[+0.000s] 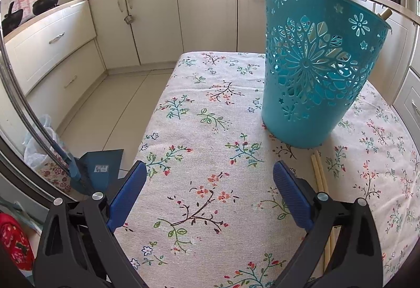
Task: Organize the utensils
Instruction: 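Lift the chopstick with the right gripper and drop it into the basket, then move the right gripper down around the next chopstick on the cloth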
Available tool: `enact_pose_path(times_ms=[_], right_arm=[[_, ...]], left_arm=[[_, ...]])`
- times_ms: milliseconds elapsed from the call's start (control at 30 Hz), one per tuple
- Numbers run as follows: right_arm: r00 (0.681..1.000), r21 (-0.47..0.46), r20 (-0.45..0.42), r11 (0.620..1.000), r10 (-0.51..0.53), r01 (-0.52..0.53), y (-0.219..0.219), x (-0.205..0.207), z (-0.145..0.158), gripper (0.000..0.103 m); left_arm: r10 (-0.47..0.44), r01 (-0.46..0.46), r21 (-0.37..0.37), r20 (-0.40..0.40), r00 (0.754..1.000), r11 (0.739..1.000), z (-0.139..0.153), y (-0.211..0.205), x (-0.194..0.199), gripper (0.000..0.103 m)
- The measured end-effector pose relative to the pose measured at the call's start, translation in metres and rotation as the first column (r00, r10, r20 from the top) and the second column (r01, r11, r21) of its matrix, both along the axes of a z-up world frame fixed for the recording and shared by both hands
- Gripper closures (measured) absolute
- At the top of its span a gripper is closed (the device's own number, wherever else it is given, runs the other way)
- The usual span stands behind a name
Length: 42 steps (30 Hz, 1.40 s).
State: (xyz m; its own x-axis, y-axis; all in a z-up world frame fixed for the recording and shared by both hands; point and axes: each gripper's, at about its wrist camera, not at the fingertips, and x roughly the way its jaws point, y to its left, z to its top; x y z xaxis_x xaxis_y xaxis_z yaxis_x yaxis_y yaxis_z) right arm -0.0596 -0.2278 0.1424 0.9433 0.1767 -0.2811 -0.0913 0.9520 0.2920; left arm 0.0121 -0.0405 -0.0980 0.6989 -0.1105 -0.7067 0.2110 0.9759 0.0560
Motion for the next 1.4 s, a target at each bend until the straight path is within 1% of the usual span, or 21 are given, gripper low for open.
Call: enact_pose_path(times_ms=[67,133,200,300,367,467,500,567,667,733,833,900,933,1000,1033,1133,1167,1267,1300,1333,1400], right_arm=[[1.000,-0.028,0.004,1.000,-0.011,0.011,0.005,0.016,-0.006,0.098],[0.999,-0.051,-0.021,0.998,-0.024,0.023,0.009,0.032,-0.017,0.098],[0.998,-0.035,-0.058,0.999,-0.030,0.028,0.006,0.038,-0.029,0.098],[0.997,0.013,-0.074,0.999,-0.036,0.037,-0.005,0.022,-0.042,0.096],[0.990,0.026,-0.118,0.996,-0.079,0.083,-0.014,0.010,-0.056,0.067],[0.938,0.062,-0.302,0.978,-0.172,0.200,-0.041,-0.001,-0.105,0.066],[0.907,0.073,-0.372,0.968,-0.198,0.241,-0.051,-0.003,-0.125,0.066],[0.822,0.079,-0.519,0.944,-0.236,0.321,-0.069,-0.001,-0.169,0.070],[0.761,0.044,-0.585,0.927,-0.279,0.373,-0.077,0.014,-0.200,0.070],[0.737,0.024,-0.607,0.920,-0.297,0.391,-0.077,0.033,-0.210,0.070],[0.691,-0.039,-0.632,0.905,-0.351,0.423,-0.075,0.063,-0.225,0.065],[0.671,-0.093,-0.644,0.909,-0.366,0.407,-0.068,0.077,-0.235,0.062],[0.670,-0.127,-0.647,0.918,-0.363,0.375,-0.062,0.081,-0.238,0.060],[0.692,-0.183,-0.634,0.936,-0.345,0.300,-0.054,0.081,-0.240,0.058],[0.712,-0.208,-0.632,0.952,-0.305,0.223,-0.049,0.076,-0.241,0.059],[0.748,-0.256,-0.632,0.966,-0.202,0.044,-0.046,0.057,-0.239,0.062],[0.744,-0.256,-0.648,0.967,-0.165,-0.009,-0.049,0.051,-0.239,0.066],[0.727,-0.273,-0.684,0.947,-0.066,-0.171,-0.052,0.029,-0.236,0.067],[0.716,-0.276,-0.696,0.942,-0.057,-0.193,-0.056,0.021,-0.235,0.067],[0.705,-0.277,-0.705,0.947,-0.083,-0.166,-0.067,0.013,-0.233,0.067],[0.697,-0.226,-0.707,0.972,-0.122,-0.059,-0.087,0.005,-0.231,0.067]], left_arm=[[-0.002,0.002,-0.001,-0.003,1.000,1.000,0.000,0.000,0.001,0.010],[-0.004,0.004,0.000,-0.007,1.000,1.000,-0.001,-0.001,0.001,0.010],[-0.004,0.004,-0.001,-0.009,1.000,1.000,-0.001,-0.001,0.002,0.010],[-0.002,0.002,-0.006,-0.012,1.000,1.000,-0.001,-0.001,0.002,0.010],[0.000,0.000,-0.005,-0.018,1.000,1.000,-0.002,-0.001,0.004,0.010],[-0.003,0.003,0.005,-0.024,1.000,1.000,-0.003,-0.003,0.005,0.010],[-0.006,0.007,0.008,-0.023,1.000,1.000,-0.003,-0.004,0.005,0.010],[-0.011,0.011,0.013,-0.022,1.000,1.000,-0.004,-0.005,0.004,0.010],[-0.011,0.012,0.015,-0.025,1.000,1.000,-0.004,-0.006,0.004,0.010],[-0.010,0.011,0.013,-0.027,1.000,1.000,-0.003,-0.007,0.005,0.010],[-0.012,0.012,0.016,-0.035,0.999,1.000,-0.004,-0.007,0.006,0.010],[-0.016,0.016,0.019,-0.039,0.999,1.000,-0.004,-0.008,0.007,0.010],[-0.017,0.018,0.020,-0.040,0.999,1.000,-0.005,-0.008,0.007,0.010],[-0.021,0.022,0.021,-0.042,0.999,1.000,-0.005,-0.009,0.007,0.010],[-0.022,0.023,0.021,-0.044,0.999,1.000,-0.005,-0.009,0.007,0.010],[-0.022,0.024,0.026,-0.051,0.998,0.999,-0.007,-0.010,0.008,0.010],[-0.023,0.025,0.029,-0.052,0.998,0.999,-0.007,-0.011,0.008,0.010],[-0.027,0.029,0.037,-0.051,0.998,0.999,-0.007,-0.013,0.008,0.010],[-0.026,0.028,0.039,-0.052,0.998,0.999,-0.007,-0.013,0.008,0.010],[-0.026,0.028,0.040,-0.053,0.998,0.999,-0.007,-0.013,0.008,0.010],[-0.026,0.028,0.045,-0.055,0.998,0.999,-0.007,-0.013,0.008,0.010]])
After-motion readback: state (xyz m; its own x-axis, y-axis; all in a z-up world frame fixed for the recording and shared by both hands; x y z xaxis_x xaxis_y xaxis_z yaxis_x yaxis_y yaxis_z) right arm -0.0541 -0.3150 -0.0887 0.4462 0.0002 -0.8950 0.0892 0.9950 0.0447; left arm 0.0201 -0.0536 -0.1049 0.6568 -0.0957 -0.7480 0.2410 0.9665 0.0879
